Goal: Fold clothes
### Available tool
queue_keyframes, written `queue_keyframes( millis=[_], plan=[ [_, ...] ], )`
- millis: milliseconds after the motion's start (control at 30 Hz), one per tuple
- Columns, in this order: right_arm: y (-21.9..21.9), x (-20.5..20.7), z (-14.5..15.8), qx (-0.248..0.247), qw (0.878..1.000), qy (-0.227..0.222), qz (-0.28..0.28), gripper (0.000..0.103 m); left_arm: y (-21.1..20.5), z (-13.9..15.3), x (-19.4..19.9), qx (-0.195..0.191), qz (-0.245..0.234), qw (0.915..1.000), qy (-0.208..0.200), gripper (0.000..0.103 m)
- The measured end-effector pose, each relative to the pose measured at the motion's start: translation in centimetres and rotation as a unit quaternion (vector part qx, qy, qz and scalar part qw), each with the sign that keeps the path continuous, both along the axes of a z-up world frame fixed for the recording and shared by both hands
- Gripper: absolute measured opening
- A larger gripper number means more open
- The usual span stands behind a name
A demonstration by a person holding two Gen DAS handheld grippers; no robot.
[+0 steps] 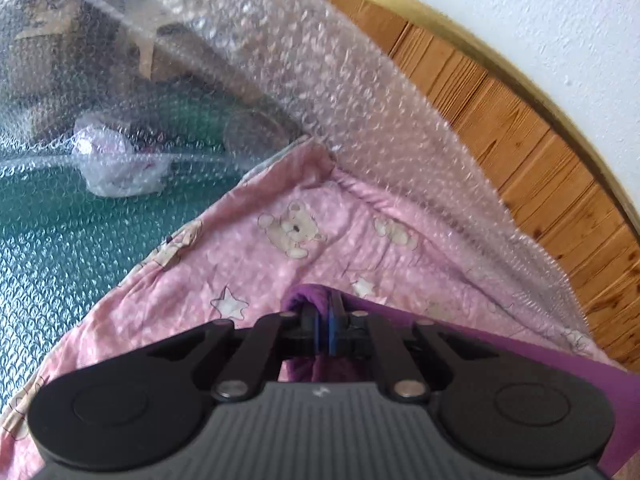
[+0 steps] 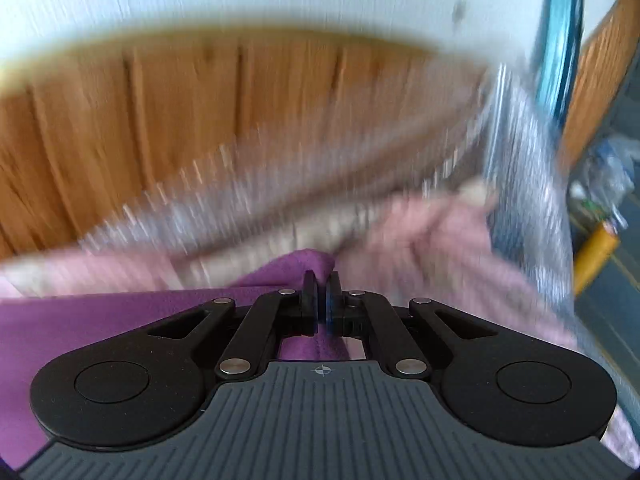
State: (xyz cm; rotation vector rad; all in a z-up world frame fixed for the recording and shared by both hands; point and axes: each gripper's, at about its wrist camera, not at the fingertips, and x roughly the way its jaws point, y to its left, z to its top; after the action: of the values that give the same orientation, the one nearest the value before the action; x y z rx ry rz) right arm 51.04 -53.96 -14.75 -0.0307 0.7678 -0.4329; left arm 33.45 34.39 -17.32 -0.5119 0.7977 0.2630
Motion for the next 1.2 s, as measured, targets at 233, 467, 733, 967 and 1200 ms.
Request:
queue_keyframes(
  millis=[233, 467, 733, 967, 1200],
  plan=[
    [1.4, 0.1, -6.4, -0.098, 0.990, 0.098, -0.018, 0.065, -2.1, -3.6, 3.4, 0.050, -0.057, 0.9905, 0.115, 0.009],
    [0.6, -4.8, -3.8, -0.152, 0.988, 0.030, -0.018, 0.065, -1.6, -1.8, -0.3, 0.064, -0.055, 0.9878, 0.131, 0.069],
    [3.7, -5.7, -6.5, -0.067, 0.987, 0.127, 0.078, 0.058, -1.3, 0.2, -5.7, 0.055, -0.042, 0.9873, 0.143, 0.064],
    [1.9, -16.5, -2.6, 0.048, 0.998, 0.020, -0.023, 0.084, -1.6, 0.6, -19.2, -0.027, 0.015, 0.9855, 0.167, 0.067],
    [1.6, -30.2, -1.6, 0.107, 0.990, 0.031, -0.082, 0.085, -4.2, -1.6, -21.9, -0.086, 0.049, 0.9865, 0.130, 0.064]
  ],
)
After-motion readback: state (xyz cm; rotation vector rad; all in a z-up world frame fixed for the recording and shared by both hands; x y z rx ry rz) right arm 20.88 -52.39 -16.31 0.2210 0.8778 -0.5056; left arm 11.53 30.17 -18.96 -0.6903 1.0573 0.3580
